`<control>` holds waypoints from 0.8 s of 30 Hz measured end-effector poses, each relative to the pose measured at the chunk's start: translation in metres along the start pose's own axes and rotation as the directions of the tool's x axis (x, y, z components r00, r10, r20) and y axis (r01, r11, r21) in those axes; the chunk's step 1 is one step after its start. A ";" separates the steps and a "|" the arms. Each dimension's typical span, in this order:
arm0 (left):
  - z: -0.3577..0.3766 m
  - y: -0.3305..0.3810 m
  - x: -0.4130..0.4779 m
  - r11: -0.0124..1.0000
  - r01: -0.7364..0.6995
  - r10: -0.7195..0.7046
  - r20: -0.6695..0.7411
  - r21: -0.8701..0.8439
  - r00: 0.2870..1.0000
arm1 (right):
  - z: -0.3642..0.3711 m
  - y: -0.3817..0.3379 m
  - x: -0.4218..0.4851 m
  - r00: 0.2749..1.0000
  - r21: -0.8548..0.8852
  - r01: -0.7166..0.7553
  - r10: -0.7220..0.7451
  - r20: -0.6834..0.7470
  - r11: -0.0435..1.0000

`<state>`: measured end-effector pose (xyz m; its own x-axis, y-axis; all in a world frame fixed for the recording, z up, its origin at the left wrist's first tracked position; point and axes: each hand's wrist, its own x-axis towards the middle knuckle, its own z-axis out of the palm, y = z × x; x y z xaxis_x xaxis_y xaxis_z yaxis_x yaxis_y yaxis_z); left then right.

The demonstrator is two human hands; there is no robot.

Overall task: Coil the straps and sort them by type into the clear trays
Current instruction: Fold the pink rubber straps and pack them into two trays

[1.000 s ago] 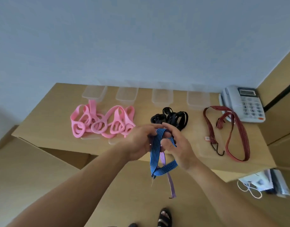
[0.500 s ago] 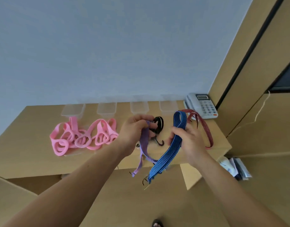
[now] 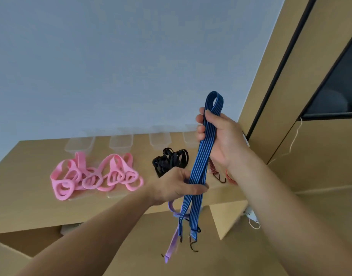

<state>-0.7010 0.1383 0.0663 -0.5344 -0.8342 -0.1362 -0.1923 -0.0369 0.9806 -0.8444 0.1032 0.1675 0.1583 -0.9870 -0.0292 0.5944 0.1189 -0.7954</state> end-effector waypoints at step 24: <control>0.018 0.038 0.033 0.967 0.036 -0.097 -0.235 -0.252 0.967 | -0.106 0.021 0.033 0.932 -0.799 0.326 -0.029 0.361 0.505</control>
<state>-0.7409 0.1199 0.0960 -0.3052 -0.9324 -0.1937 0.0026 -0.2042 0.9789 -0.9100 0.0612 0.0852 0.4151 -0.8840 0.2148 -0.2782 -0.3481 -0.8952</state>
